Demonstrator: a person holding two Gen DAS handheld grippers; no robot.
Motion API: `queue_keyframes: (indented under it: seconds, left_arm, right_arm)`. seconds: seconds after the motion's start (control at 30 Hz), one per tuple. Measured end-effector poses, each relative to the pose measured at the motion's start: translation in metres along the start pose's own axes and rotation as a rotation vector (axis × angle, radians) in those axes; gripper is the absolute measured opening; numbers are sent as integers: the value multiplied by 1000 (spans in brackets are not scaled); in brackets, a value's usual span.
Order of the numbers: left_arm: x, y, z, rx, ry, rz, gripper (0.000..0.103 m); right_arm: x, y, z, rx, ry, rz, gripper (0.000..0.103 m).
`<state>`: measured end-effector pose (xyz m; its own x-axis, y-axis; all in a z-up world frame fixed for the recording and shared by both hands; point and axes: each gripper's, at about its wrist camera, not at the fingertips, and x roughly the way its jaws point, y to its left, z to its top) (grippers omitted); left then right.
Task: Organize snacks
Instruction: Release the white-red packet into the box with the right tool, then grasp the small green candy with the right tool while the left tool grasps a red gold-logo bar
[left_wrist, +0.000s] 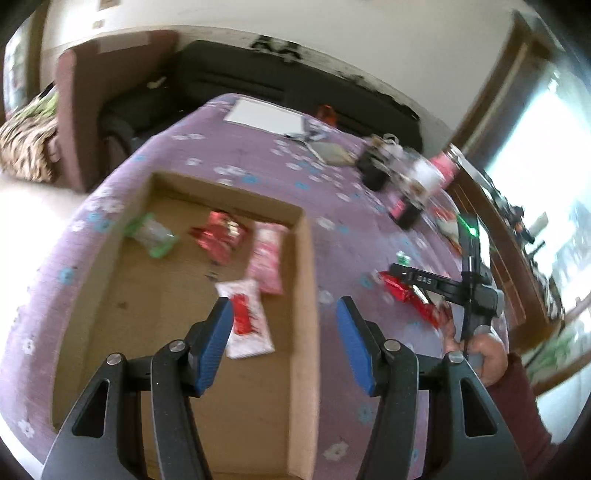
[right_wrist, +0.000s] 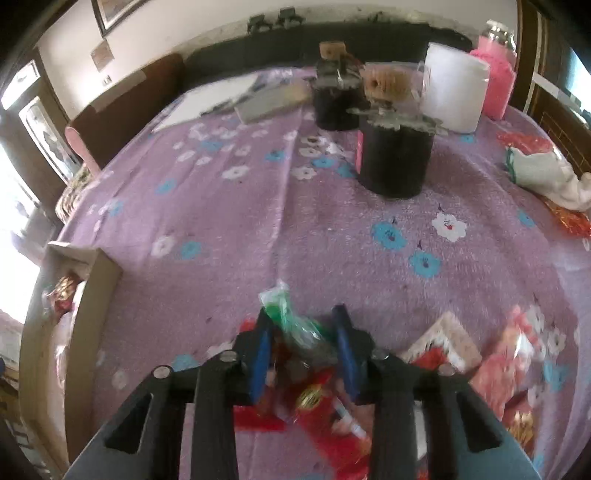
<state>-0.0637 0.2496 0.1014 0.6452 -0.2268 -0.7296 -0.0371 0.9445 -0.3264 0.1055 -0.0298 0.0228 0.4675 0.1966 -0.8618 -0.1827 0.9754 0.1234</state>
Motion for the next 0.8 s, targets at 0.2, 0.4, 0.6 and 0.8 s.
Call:
queue_keyframes:
  seconds: [0.2, 0.4, 0.6, 0.8]
  left_arm:
    - [12, -35, -18, 60, 49, -66, 57]
    - [23, -64, -42, 109, 99, -122, 57]
    - [40, -95, -71, 170, 171, -140, 56]
    - [61, -134, -88, 316, 170, -79, 56]
  right_arm:
    - [-32, 17, -58, -54, 77, 185, 22]
    - [-70, -6, -117, -69, 97, 243, 22]
    - [-86, -49, -135, 17, 44, 217, 22]
    - [-99, -83, -153, 62, 19, 214, 23]
